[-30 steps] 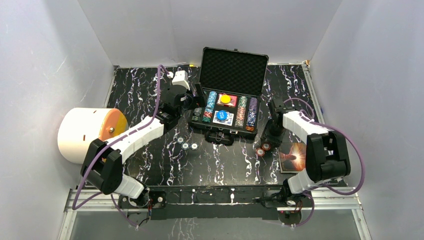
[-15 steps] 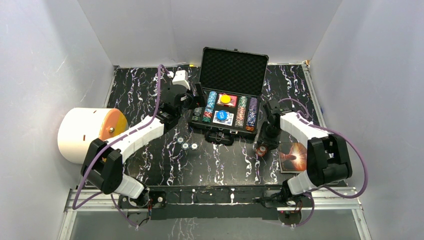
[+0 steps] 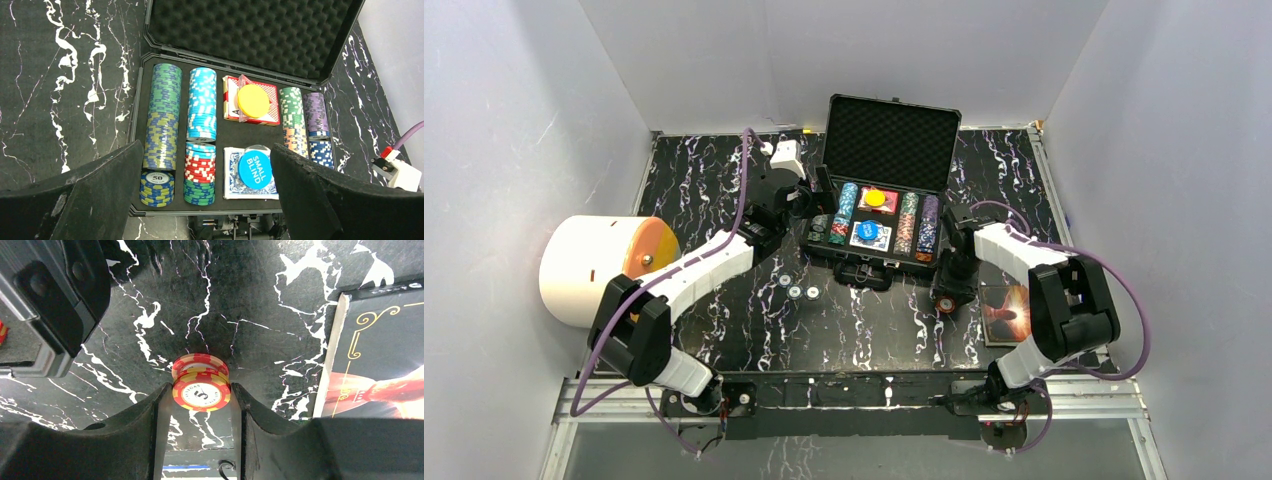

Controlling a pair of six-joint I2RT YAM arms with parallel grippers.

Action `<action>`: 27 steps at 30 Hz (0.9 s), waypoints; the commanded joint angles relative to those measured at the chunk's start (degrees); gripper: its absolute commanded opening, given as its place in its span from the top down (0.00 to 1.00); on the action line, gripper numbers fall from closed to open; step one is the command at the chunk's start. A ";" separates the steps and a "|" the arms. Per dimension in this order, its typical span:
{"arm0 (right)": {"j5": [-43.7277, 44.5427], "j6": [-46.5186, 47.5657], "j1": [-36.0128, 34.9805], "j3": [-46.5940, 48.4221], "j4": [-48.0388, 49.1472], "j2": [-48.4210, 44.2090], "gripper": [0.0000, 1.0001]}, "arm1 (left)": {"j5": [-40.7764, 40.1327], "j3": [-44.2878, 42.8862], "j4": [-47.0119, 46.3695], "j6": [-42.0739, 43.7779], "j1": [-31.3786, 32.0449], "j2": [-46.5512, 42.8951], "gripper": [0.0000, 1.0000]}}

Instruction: Pack up texas hold em set

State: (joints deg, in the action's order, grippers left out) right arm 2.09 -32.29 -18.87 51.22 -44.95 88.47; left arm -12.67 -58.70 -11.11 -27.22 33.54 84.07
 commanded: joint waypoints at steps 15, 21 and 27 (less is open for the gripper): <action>2.27 2.15 -0.70 2.28 0.81 2.55 0.32 | -1.24 -2.46 -1.10 1.07 -0.04 0.00 0.02; 3.65 2.24 -0.90 2.51 1.58 4.04 0.34 | -1.42 -3.25 -0.62 1.56 0.00 0.31 0.02; 3.41 2.88 -0.90 1.73 3.38 6.13 0.40 | -2.12 -4.17 -0.28 0.51 0.03 -0.84 0.02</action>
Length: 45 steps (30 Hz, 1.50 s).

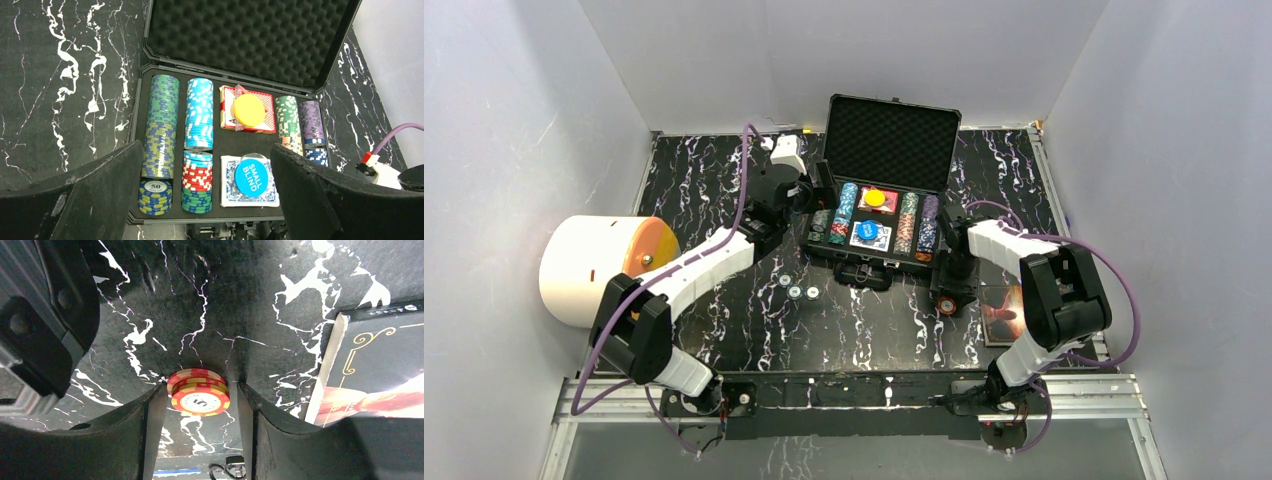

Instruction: Pack up texas hold em set

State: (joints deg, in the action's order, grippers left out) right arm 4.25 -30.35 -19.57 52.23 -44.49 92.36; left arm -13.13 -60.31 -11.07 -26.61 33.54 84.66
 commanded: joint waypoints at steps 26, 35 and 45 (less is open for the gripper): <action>-9.14 -0.56 2.33 13.82 -6.95 -6.22 0.76 | 30.70 2.65 -8.01 3.67 1.80 -0.29 0.06; -18.33 -10.63 9.19 22.38 -6.56 -6.23 0.73 | 34.66 1.99 -17.66 -2.60 8.53 6.07 0.08; -27.71 -22.92 11.76 21.10 0.47 -6.10 0.71 | 37.67 -3.36 -21.59 -8.81 10.39 15.06 0.13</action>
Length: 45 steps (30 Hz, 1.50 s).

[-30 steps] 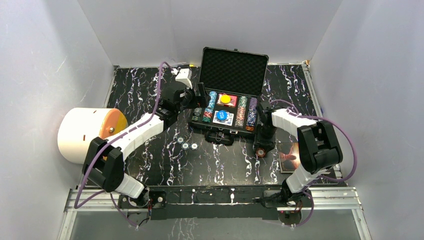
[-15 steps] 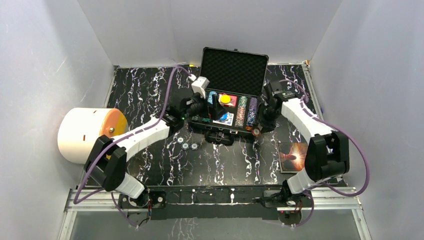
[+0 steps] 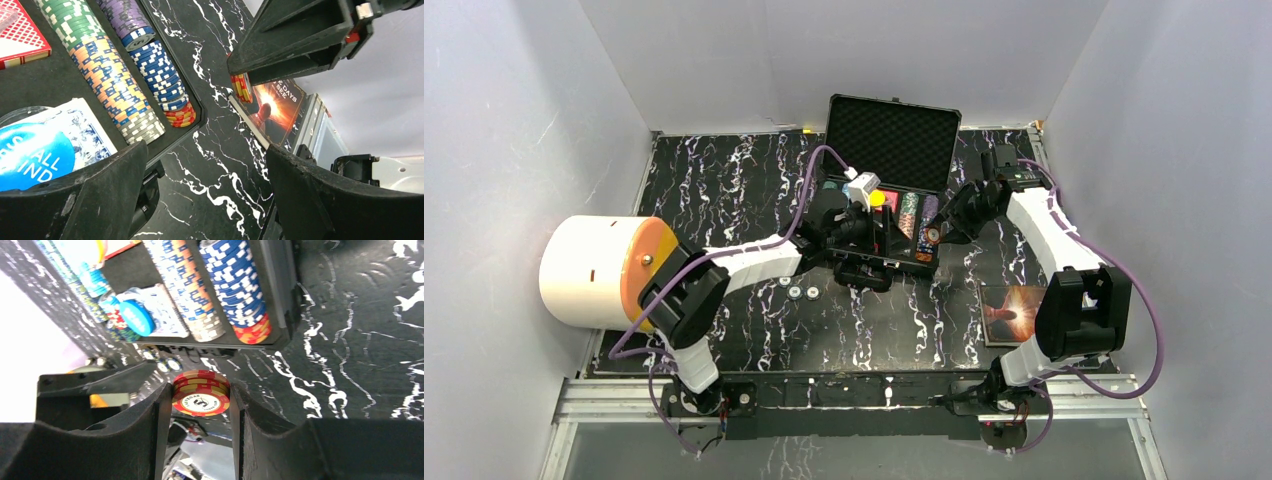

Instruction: Pack up texas hold em set

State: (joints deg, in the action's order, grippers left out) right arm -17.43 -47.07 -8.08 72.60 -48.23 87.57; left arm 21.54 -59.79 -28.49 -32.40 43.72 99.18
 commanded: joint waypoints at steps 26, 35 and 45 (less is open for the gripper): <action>-9.74 -6.68 0.25 -1.61 6.06 -2.06 0.69 | -0.84 -11.29 -6.22 -12.56 2.04 9.03 0.46; -9.66 -5.62 0.27 -2.11 6.14 -1.97 0.69 | 0.65 -12.75 -7.13 -11.88 2.37 11.10 0.85; -7.84 -2.13 5.20 1.01 7.08 -1.03 0.34 | 7.09 -11.43 -6.24 2.39 2.45 9.88 1.00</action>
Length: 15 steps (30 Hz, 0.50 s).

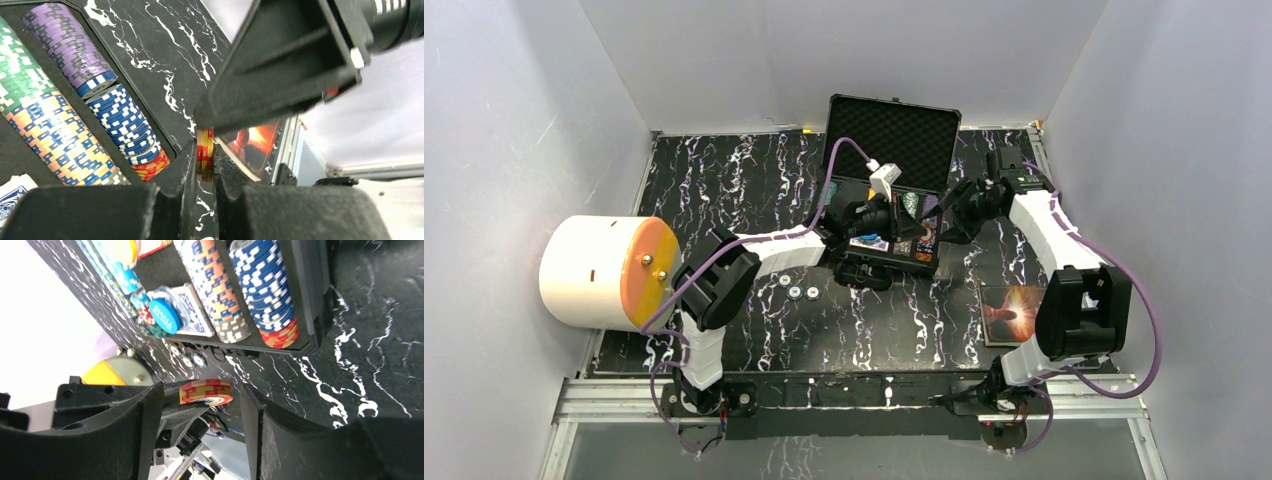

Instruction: Pack up texas hold em set

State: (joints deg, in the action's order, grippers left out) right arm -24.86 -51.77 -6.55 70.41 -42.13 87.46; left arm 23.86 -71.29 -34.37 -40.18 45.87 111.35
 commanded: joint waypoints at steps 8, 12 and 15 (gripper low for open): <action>-0.88 5.80 12.33 2.24 -0.06 0.57 0.34 | 16.59 0.57 5.92 34.78 0.60 -3.99 1.00; -1.35 6.59 12.82 0.47 0.52 1.82 0.35 | 16.00 -3.07 13.66 45.93 1.22 -2.98 1.00; -1.85 7.21 12.94 0.07 0.35 3.02 0.35 | 15.67 -5.67 18.23 51.63 1.73 -1.65 1.00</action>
State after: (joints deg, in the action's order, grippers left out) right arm -25.08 -46.37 6.44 71.24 -42.04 89.03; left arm 36.99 -72.07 -22.17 -2.35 46.70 111.13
